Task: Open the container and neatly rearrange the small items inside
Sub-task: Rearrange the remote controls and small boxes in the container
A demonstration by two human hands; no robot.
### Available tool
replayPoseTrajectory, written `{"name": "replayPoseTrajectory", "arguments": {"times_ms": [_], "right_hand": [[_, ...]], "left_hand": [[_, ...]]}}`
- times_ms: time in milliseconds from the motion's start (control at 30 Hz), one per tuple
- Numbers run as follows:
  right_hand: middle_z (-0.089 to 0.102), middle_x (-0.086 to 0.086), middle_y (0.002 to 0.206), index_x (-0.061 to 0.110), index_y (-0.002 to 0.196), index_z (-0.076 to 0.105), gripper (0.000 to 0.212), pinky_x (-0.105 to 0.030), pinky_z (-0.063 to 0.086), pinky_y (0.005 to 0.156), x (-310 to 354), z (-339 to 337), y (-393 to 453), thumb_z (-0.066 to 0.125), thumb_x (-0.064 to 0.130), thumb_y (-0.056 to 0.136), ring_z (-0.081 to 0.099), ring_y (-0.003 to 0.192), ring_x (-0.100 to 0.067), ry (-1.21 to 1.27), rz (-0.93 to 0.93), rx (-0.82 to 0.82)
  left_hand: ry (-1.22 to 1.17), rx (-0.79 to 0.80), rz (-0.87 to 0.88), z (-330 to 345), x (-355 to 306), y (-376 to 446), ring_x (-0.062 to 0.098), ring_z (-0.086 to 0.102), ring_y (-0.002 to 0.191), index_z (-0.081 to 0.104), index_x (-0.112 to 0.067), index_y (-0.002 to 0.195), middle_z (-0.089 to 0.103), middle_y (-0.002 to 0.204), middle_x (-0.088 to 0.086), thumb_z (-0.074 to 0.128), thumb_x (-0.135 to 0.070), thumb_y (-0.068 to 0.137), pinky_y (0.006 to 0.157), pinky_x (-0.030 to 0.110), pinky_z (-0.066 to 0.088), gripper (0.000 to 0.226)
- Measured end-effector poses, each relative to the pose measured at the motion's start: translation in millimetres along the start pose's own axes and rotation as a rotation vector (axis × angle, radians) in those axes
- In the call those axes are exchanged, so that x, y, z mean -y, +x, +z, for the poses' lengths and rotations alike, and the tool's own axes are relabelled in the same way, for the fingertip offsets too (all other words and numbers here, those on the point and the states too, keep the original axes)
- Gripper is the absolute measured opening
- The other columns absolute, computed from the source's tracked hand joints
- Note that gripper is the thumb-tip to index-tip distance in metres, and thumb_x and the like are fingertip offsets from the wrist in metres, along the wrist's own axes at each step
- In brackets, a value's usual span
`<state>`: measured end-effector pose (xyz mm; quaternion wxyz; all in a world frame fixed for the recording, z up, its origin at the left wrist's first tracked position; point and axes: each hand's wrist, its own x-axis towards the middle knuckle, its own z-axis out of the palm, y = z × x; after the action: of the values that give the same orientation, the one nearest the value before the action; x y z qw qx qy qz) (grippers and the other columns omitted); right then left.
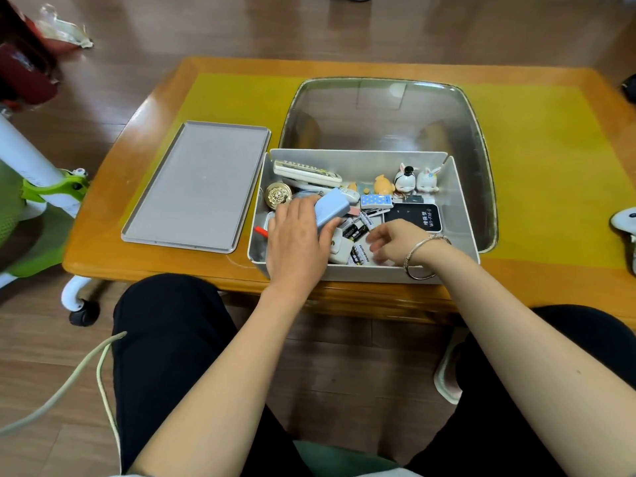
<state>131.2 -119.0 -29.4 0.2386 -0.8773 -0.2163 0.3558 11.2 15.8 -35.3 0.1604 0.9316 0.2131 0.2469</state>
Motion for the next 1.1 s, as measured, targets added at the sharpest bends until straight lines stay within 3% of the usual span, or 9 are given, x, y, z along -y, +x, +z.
{"name": "replayPoseTrajectory", "arguments": {"times_ms": [133,200,400,567,667,767,900,1000,1100], "right_hand": [[0.065,-0.009,0.095,0.005,0.115,0.061,0.033,-0.015,0.05,0.063,-0.6,-2.6,-5.0,0.053,-0.007,0.085,0.059,0.084,-0.017,0.002,-0.041,0.05],[0.064,-0.008,0.094,0.006,0.113,0.061,0.03,-0.015,0.048,0.052,-2.4,-6.7,-8.3,0.05,-0.004,0.088,0.06,0.076,-0.015,0.047,-0.068,-0.003],[0.067,-0.009,0.094,0.007,0.112,0.06,0.021,-0.018,0.05,0.057,-6.5,-17.6,-24.8,0.056,0.007,0.092,0.063,0.072,-0.013,0.282,-0.259,-0.2],[0.067,-0.006,0.088,0.024,0.104,0.059,0.013,-0.028,0.054,0.06,-6.5,-22.8,-44.6,0.048,0.025,0.097,0.067,0.07,-0.012,0.522,-0.371,-0.242],[0.063,-0.01,0.083,0.015,0.114,0.057,0.023,-0.022,0.048,0.05,-14.2,-23.0,-45.7,0.058,0.019,0.091,0.063,0.061,-0.011,0.499,-0.34,-0.26],[0.059,-0.009,0.079,0.019,0.106,0.06,0.024,-0.018,0.045,0.048,-24.0,-26.2,-46.3,0.068,0.019,0.084,0.054,0.064,-0.016,0.396,-0.321,-0.255],[0.062,-0.005,0.081,0.014,0.105,0.06,0.025,-0.017,0.05,0.053,-33.0,-28.2,-46.1,0.07,0.017,0.082,0.053,0.061,-0.003,0.418,-0.36,-0.295],[0.064,-0.012,0.099,0.006,0.11,0.055,0.033,-0.018,0.055,0.065,-36.7,-25.1,-44.9,0.069,0.004,0.08,0.061,0.075,-0.008,0.579,-0.375,-0.335],[0.063,-0.013,0.109,0.003,0.11,0.05,0.041,-0.016,0.053,0.078,-37.3,-21.4,-43.5,0.071,-0.004,0.076,0.063,0.093,-0.014,0.597,-0.379,-0.334]], "left_hand": [[-0.059,-0.031,0.018,-1.5,-0.3,-0.7,0.023,0.047,0.101,0.054,-0.011,0.119,0.058,0.115,0.006,0.058,-0.034,0.092,0.079,0.027,0.031,0.036],[-0.114,-0.037,0.042,-2.6,0.0,-0.9,0.024,0.048,0.102,0.054,-0.01,0.118,0.057,0.115,0.006,0.061,-0.03,0.091,0.082,0.028,0.034,0.034],[-0.399,-0.045,0.06,-3.9,-3.6,3.0,0.019,0.047,0.107,0.056,-0.008,0.116,0.054,0.115,0.006,0.069,-0.012,0.084,0.089,0.021,0.037,0.035],[-0.462,0.013,0.169,8.7,-27.0,6.3,0.022,0.049,0.104,0.064,-0.007,0.109,0.057,0.107,0.008,0.074,-0.002,0.076,0.09,0.02,0.036,0.035],[-0.441,0.062,0.268,16.9,-37.8,8.2,0.028,0.051,0.102,0.067,-0.005,0.109,0.059,0.105,0.011,0.074,-0.002,0.076,0.091,0.024,0.038,0.034],[-0.378,0.035,0.398,22.0,-44.3,6.5,0.025,0.053,0.1,0.068,-0.008,0.108,0.062,0.105,0.008,0.075,-0.013,0.079,0.087,0.036,0.045,0.03],[-0.402,0.028,0.361,24.1,-45.0,7.8,0.023,0.052,0.11,0.06,-0.008,0.118,0.06,0.117,0.007,0.076,-0.027,0.078,0.09,0.044,0.046,0.046],[-0.541,0.134,0.209,20.2,-45.0,11.0,0.02,0.051,0.117,0.049,-0.007,0.133,0.056,0.126,0.007,0.075,-0.032,0.08,0.096,0.043,0.046,0.064],[-0.59,0.223,0.129,18.2,-45.7,11.3,0.013,0.056,0.111,0.049,-0.015,0.136,0.063,0.119,0.003,0.071,-0.03,0.084,0.093,0.036,0.048,0.058]]}}
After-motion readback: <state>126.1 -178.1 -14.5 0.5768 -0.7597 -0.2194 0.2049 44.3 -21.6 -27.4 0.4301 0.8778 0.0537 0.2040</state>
